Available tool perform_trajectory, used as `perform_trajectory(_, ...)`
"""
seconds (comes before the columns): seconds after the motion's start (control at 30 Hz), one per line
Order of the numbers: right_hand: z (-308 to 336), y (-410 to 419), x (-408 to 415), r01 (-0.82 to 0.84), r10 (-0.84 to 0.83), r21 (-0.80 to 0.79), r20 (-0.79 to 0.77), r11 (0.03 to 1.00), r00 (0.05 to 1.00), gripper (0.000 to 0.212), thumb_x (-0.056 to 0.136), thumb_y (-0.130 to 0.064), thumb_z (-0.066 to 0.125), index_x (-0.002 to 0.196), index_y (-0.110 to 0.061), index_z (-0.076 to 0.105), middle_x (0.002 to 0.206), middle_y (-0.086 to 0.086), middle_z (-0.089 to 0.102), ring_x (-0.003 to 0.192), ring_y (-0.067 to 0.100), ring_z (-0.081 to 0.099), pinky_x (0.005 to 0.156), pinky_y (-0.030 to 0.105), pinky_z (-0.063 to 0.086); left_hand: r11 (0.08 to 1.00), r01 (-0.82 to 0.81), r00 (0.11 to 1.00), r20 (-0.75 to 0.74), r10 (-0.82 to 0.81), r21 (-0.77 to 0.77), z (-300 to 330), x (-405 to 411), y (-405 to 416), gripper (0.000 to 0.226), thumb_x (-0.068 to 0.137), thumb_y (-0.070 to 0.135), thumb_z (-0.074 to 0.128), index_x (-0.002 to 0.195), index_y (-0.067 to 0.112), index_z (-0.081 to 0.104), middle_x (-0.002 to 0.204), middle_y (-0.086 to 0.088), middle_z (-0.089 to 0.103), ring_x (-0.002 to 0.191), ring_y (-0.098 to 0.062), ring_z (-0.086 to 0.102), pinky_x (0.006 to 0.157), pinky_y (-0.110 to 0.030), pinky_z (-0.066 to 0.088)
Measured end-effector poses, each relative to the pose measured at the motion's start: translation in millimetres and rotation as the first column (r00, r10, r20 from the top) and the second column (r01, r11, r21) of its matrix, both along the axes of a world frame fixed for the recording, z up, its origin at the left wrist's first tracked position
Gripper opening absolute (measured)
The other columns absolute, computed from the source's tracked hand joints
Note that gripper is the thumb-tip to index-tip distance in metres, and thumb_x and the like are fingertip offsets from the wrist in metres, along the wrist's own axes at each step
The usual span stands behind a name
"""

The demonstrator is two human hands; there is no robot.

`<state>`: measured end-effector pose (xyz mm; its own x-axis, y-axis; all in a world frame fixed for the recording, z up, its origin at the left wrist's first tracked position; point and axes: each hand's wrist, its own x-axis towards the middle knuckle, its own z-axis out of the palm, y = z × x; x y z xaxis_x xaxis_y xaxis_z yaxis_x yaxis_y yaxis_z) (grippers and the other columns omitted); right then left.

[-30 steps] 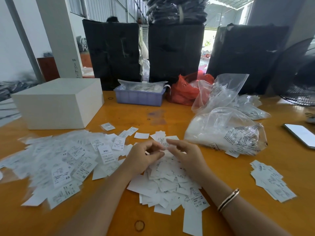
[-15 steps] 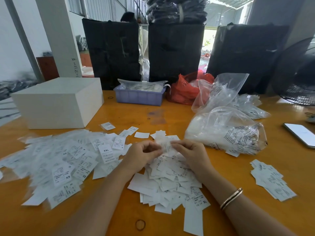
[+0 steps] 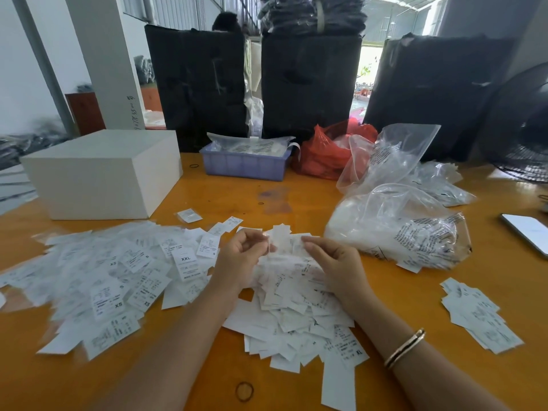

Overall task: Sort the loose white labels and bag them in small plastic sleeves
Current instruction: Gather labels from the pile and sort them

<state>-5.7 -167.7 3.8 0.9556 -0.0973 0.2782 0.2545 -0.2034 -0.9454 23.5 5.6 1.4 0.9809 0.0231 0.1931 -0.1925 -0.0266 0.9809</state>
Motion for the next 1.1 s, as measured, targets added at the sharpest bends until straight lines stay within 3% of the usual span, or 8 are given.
perform_trajectory(0.07,-2,-5,2,0.079,-0.079,0.001,0.008,0.997,0.997,0.025,0.088,-0.017,0.064,0.090,-0.041,0.066,0.084,-0.001,0.072,0.081,0.029,0.063,0.071,0.031,0.055,0.996,-0.040,0.999,0.034,0.038,0.080,-2,1,0,0.016,0.091,0.008,0.058,0.084,0.022,0.063,0.068,0.019,0.069,0.064,0.008,0.061,0.052,-0.005,0.042)
perform_trajectory(0.17,-4,-7,4,0.080,-0.082,0.063,0.027,0.995,0.996,0.038,0.088,-0.005,0.062,0.098,-0.043,0.060,0.096,0.002,0.069,0.078,0.010,0.069,0.068,0.024,0.057,0.975,-0.069,0.997,0.048,0.061,0.211,-6,2,1,0.019,0.093,0.018,0.055,0.085,0.032,0.064,0.075,0.013,0.070,0.064,-0.007,0.056,0.052,-0.012,0.042)
perform_trajectory(0.3,-5,-4,5,0.038,-0.053,0.118,0.121,0.992,0.991,0.053,0.088,0.000,0.061,0.111,-0.046,0.050,0.094,0.000,0.059,0.084,0.008,0.069,0.071,0.020,0.055,0.962,-0.060,0.998,0.016,0.058,0.267,-8,6,-1,0.018,0.091,0.019,0.058,0.080,0.029,0.067,0.078,0.012,0.068,0.068,-0.008,0.058,0.057,-0.017,0.043)
perform_trajectory(0.4,-5,-3,4,0.047,-0.062,0.105,0.139,0.993,0.988,0.043,0.088,-0.002,0.062,0.108,-0.040,0.055,0.089,-0.005,0.066,0.084,0.008,0.069,0.070,0.019,0.055,0.961,-0.045,0.999,0.021,0.040,0.274,-5,3,-3,0.007,0.086,0.028,0.067,0.079,0.029,0.067,0.076,0.017,0.068,0.074,0.001,0.062,0.059,-0.010,0.041)
perform_trajectory(0.57,-2,-4,1,-0.015,-0.032,0.228,0.200,0.974,0.979,0.023,0.087,-0.002,0.062,0.100,-0.021,0.061,0.089,-0.004,0.071,0.085,0.013,0.069,0.070,0.020,0.054,0.968,0.020,0.995,0.091,-0.044,0.250,0,-1,-5,0.010,0.080,0.019,0.074,0.081,0.027,0.067,0.079,0.015,0.069,0.077,0.005,0.063,0.062,-0.004,0.045)
perform_trajectory(0.73,-1,-3,2,-0.013,-0.034,0.231,0.200,0.973,0.979,0.020,0.087,-0.001,0.062,0.095,-0.018,0.060,0.088,-0.003,0.071,0.085,0.013,0.069,0.069,0.021,0.054,0.962,0.031,0.987,0.141,-0.072,0.271,3,-4,-6,0.011,0.082,0.018,0.072,0.083,0.026,0.066,0.082,0.014,0.067,0.074,0.009,0.060,0.061,-0.002,0.044)
perform_trajectory(1.0,-4,1,0,-0.020,0.028,-0.050,0.166,0.999,0.986,0.029,0.088,-0.004,0.063,0.095,-0.031,0.058,0.087,-0.004,0.070,0.080,0.013,0.069,0.067,0.030,0.057,0.965,0.015,0.987,0.153,-0.057,0.260,1,-3,-5,0.010,0.082,0.020,0.072,0.082,0.026,0.063,0.084,0.014,0.067,0.078,0.007,0.062,0.061,-0.008,0.048)
perform_trajectory(1.1,-3,-1,-2,0.003,0.031,-0.170,0.195,0.985,0.980,0.037,0.088,-0.004,0.062,0.097,-0.039,0.055,0.088,-0.007,0.068,0.079,0.003,0.067,0.067,0.018,0.052,0.965,0.016,0.985,0.164,-0.061,0.263,1,-3,-4,0.009,0.084,0.021,0.070,0.082,0.027,0.064,0.084,0.014,0.067,0.079,0.006,0.062,0.064,-0.010,0.050)
